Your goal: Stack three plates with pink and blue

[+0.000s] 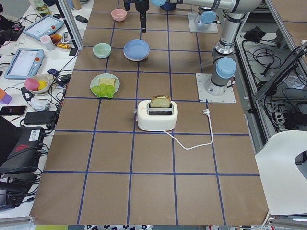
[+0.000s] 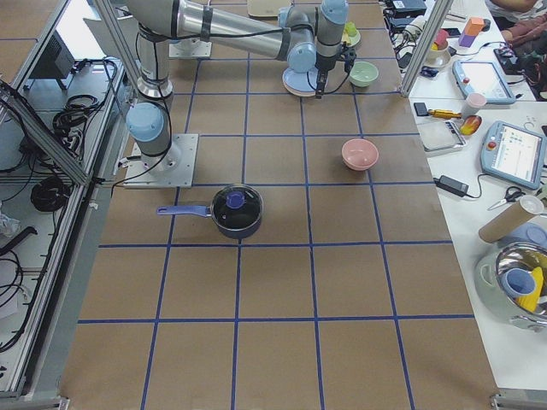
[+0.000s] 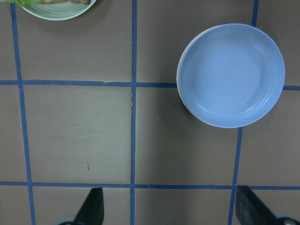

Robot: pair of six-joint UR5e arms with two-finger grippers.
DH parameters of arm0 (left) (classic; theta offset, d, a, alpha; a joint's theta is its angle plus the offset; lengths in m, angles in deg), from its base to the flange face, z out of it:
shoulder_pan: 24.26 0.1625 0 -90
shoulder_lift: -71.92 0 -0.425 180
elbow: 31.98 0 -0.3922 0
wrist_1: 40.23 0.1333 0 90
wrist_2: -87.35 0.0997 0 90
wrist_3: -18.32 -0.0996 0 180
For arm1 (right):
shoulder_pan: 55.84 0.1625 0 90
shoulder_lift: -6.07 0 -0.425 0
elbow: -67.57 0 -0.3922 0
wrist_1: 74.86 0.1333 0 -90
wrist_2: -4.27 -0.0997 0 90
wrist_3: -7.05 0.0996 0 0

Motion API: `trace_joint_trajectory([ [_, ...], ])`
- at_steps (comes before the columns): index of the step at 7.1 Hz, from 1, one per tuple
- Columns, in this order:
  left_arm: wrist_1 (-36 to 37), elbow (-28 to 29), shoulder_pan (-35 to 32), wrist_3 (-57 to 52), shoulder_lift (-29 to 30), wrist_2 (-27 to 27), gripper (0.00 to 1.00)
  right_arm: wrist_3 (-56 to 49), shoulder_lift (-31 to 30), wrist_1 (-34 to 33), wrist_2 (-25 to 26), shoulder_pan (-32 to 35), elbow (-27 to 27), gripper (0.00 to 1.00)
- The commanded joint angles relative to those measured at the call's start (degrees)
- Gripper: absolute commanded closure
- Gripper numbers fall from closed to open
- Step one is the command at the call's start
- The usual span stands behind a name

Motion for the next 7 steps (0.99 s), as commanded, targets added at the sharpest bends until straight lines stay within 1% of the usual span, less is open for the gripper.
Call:
trace_joint_trajectory([
  [1,-0.01,-0.10,0.10,0.36,-0.06,0.07,0.00,1.75,-9.34,8.19,0.99,0.44,1.03,0.00],
  [2,-0.10,-0.10,0.10,0.37,-0.06,-0.01,0.00,4.05,-10.68,7.88,1.26,3.76,1.48,0.00],
  [3,-0.01,-0.10,0.10,0.37,-0.06,-0.01,0.00,7.99,-9.47,7.70,1.69,6.23,1.65,0.00],
  [4,-0.10,-0.10,0.10,0.37,-0.06,-0.01,0.00,9.25,-9.28,7.70,3.44,6.60,1.39,0.00],
  [5,-0.10,-0.10,0.10,0.37,-0.06,-0.01,0.00,9.00,-9.54,7.70,6.07,6.70,1.04,0.00],
  [6,-0.10,-0.10,0.01,0.37,-0.06,-0.01,0.00,8.82,-9.63,7.35,6.44,6.70,0.95,0.00],
  [7,-0.01,-0.10,0.10,0.45,-0.06,-0.01,0.00,4.99,-9.37,6.22,8.10,6.70,1.21,0.00],
])
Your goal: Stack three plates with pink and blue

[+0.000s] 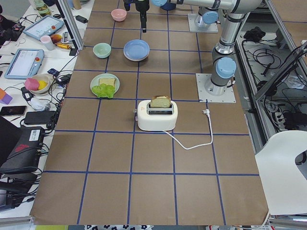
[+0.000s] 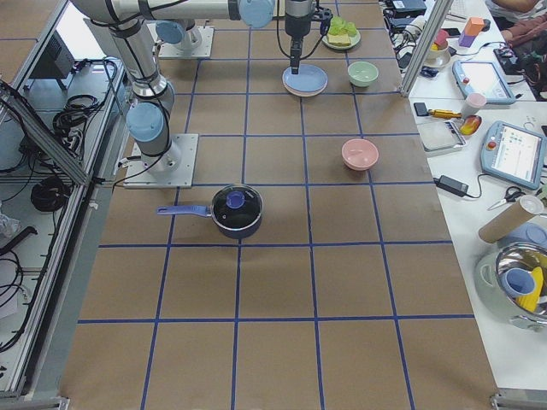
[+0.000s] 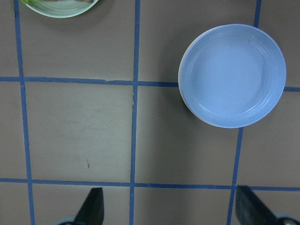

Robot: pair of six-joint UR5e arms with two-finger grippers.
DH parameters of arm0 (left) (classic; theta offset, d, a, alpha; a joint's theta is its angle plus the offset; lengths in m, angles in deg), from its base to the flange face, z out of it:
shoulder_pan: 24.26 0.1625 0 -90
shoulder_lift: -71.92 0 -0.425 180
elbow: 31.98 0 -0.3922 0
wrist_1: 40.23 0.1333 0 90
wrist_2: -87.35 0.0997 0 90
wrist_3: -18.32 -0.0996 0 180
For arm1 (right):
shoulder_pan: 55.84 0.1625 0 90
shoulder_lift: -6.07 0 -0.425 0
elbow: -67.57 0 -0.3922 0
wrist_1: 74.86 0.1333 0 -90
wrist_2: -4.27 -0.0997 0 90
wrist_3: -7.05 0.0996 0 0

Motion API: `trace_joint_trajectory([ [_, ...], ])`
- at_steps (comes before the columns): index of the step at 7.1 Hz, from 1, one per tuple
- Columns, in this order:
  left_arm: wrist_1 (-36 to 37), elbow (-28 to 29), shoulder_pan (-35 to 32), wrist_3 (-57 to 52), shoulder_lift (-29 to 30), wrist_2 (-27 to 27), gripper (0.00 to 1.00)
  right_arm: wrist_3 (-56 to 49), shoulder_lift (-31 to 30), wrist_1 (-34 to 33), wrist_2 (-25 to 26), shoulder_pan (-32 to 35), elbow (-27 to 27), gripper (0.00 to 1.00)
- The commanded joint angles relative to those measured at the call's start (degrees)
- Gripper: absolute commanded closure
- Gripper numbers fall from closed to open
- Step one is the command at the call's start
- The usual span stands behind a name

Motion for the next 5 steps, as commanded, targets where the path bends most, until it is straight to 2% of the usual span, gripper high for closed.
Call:
trace_joint_trajectory([
  [1,0.07,0.00,0.02,0.07,0.00,0.00,0.00,-7.09,0.32,-1.44,1.29,0.06,0.46,0.00],
  [5,0.07,0.00,0.02,0.07,0.00,-0.09,0.00,-11.69,0.32,-1.53,1.11,-0.02,0.55,0.00],
])
